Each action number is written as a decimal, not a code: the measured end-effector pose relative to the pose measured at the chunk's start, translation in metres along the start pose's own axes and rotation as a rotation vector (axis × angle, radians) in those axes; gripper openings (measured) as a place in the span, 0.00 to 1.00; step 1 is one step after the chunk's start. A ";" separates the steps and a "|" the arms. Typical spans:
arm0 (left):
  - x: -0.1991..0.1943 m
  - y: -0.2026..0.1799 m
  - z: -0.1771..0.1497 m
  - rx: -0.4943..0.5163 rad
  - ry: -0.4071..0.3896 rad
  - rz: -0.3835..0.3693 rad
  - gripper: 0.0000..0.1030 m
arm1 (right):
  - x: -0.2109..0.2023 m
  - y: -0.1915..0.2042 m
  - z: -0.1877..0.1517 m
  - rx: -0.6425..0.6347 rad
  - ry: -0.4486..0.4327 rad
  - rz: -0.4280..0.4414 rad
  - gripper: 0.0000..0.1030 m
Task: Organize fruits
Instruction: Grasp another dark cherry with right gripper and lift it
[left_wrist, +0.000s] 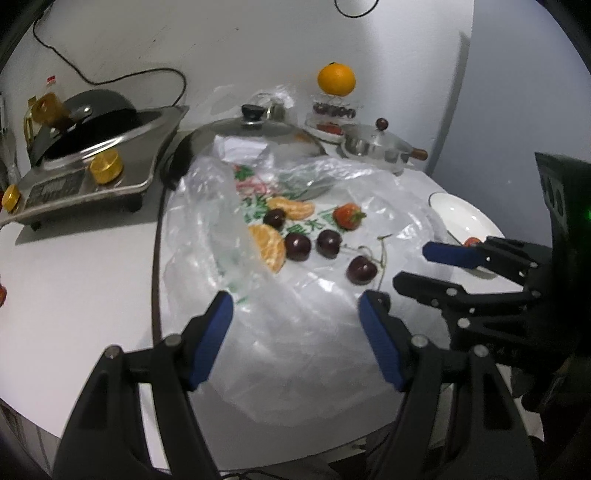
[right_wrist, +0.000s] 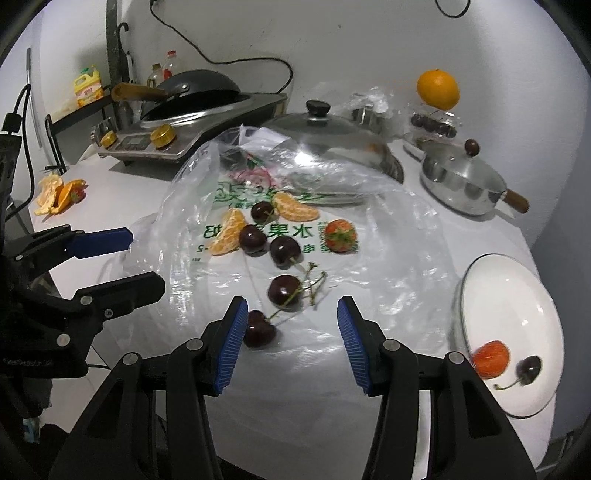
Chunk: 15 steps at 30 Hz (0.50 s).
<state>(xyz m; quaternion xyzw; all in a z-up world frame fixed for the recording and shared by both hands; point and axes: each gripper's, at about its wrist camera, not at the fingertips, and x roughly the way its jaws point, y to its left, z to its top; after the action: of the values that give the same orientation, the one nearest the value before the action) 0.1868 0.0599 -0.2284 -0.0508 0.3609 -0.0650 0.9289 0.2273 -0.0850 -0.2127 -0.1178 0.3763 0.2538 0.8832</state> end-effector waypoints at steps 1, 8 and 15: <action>0.000 0.001 -0.001 -0.001 0.001 0.001 0.70 | 0.003 0.002 0.000 0.001 0.004 0.004 0.52; 0.000 0.011 -0.007 -0.013 0.008 0.002 0.70 | 0.015 0.009 -0.006 0.026 0.026 0.024 0.52; 0.001 0.014 -0.012 -0.018 0.017 0.006 0.70 | 0.026 0.013 -0.010 0.031 0.047 0.035 0.52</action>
<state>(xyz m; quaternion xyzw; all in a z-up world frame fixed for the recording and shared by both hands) 0.1806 0.0731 -0.2395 -0.0574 0.3696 -0.0593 0.9255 0.2296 -0.0691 -0.2382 -0.1033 0.4028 0.2603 0.8714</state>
